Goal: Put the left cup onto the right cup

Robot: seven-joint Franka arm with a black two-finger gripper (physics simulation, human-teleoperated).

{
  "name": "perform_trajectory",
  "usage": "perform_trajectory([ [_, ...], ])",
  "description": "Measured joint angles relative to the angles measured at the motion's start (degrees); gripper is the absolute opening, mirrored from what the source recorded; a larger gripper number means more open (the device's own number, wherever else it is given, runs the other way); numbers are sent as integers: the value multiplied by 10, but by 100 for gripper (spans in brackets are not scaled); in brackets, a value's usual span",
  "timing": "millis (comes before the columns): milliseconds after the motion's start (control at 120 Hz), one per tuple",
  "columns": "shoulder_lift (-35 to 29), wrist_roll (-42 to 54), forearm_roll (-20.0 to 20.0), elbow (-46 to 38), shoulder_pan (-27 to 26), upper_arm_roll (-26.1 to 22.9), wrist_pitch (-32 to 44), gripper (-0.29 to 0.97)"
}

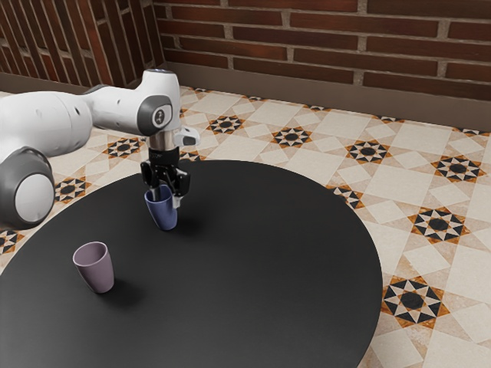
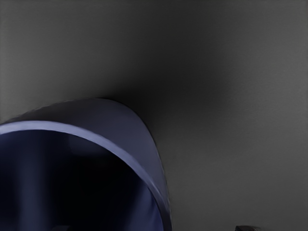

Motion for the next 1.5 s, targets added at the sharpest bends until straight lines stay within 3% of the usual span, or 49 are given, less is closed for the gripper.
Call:
perform_trajectory([
  [317,2,0,0,0,1,0,0,10],
  [600,2,-2,1,0,2,1,0,-4],
  [1275,-3,-7,4,-1,2,4,3,-10],
  [1500,-43,-10,5,-23,-4,5,3,-11],
])
